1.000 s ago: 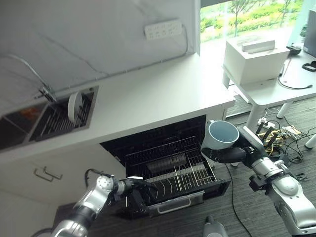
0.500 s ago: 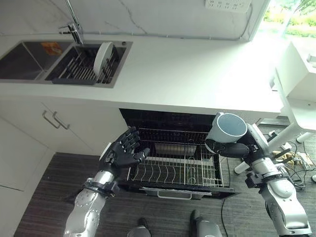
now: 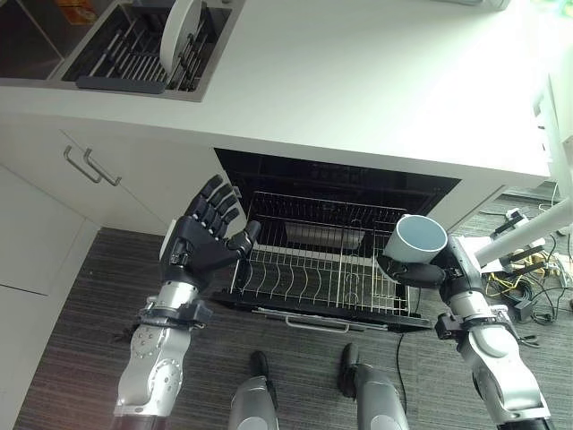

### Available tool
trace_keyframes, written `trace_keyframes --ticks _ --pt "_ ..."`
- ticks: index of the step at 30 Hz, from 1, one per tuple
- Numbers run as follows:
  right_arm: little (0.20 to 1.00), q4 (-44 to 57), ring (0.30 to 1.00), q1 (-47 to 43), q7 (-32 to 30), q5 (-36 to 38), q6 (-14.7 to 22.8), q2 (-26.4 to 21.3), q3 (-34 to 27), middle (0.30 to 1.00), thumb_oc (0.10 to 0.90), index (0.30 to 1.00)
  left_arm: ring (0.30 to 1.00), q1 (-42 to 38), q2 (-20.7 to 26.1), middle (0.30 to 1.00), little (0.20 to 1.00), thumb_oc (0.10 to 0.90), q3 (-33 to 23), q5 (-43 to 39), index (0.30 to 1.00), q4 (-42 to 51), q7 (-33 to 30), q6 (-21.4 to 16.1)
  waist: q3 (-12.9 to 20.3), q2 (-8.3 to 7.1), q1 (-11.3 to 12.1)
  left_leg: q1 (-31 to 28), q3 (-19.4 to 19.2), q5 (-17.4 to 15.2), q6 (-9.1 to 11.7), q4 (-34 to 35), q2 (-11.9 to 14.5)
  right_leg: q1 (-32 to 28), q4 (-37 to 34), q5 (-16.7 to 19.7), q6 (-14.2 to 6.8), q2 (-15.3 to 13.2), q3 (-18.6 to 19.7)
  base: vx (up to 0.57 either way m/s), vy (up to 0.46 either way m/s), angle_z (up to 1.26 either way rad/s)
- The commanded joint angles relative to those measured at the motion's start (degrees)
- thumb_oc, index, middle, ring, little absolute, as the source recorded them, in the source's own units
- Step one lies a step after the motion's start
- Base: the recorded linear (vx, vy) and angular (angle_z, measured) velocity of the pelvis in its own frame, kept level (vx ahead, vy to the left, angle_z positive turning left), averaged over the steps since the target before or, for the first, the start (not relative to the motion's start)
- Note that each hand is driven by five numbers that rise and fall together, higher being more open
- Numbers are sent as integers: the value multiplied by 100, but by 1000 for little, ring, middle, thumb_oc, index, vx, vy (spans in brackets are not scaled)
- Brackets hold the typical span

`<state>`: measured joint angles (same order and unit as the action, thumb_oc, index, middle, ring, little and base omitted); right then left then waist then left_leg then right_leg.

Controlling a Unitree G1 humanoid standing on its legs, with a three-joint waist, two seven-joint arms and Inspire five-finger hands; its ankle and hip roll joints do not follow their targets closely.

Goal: Place the dishes in the dishwasher.

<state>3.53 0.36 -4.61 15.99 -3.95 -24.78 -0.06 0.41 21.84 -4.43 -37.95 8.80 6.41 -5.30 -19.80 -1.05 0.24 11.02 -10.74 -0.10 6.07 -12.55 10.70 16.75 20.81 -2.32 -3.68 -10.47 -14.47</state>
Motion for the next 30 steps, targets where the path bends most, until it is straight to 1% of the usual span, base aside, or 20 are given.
trace_keyframes --ticks 1,4,12,14,20,23,26,30 --pt "300 400 300 -572 -327 107 590 -69 -77 300 400 300 900 -504 393 900 900 800 -99 -13 900 967 -76 -899 248 10 5 -45 -25 -1020 -179 -464 -134 -643 -363 -628 -434 3 78 0 0 0" --pt "300 83 300 -671 -419 78 624 -67 -51 300 400 300 900 -576 397 900 900 800 -54 -105 900 961 -114 -812 232 48 26 -39 -4 -1018 -169 -464 -144 -647 -363 -639 -429 -16 58 0 0 0" --pt "300 -852 300 -1156 -585 101 540 -242 151 300 400 300 900 -774 470 900 900 800 143 -191 900 789 -87 -822 222 123 121 -54 45 -1007 -148 -464 -159 -681 -363 -642 -417 -54 -18 0 -8 0" --pt "300 -1110 300 -1259 -553 187 478 -314 181 300 400 300 900 -811 493 900 900 800 160 -227 900 784 -60 -797 228 142 155 -54 57 -1005 -138 -464 -162 -689 -363 -649 -412 -61 -37 0 0 0" --pt "300 -1861 300 -1540 -484 147 329 -507 335 300 400 300 900 -917 518 900 900 800 244 -242 900 734 -37 -764 241 185 233 -82 86 -1000 -123 -464 -166 -735 -363 -656 -393 -81 -100 0 0 0" --pt "300 -2214 300 -1673 -408 188 323 -579 391 300 400 300 900 -981 545 900 900 800 277 -251 900 706 -36 -757 234 200 269 -82 100 -997 -116 -464 -175 -749 -363 -656 -391 -89 -125 0 0 0" --pt "300 -2600 300 -1813 -235 165 207 -700 481 300 400 300 900 -1016 585 900 900 800 310 -239 900 653 -7 -715 234 213 324 -99 120 -994 -107 -464 -185 -774 -363 -645 -399 -112 -161 39 -22 4" --pt "300 -2952 300 -2034 -153 248 61 -784 587 300 400 300 900 -1068 627 900 900 800 354 -275 900 579 24 -706 215 228 363 -121 149 -984 -103 -464 -202 -804 -363 -631 -397 -119 -193 41 -17 9"
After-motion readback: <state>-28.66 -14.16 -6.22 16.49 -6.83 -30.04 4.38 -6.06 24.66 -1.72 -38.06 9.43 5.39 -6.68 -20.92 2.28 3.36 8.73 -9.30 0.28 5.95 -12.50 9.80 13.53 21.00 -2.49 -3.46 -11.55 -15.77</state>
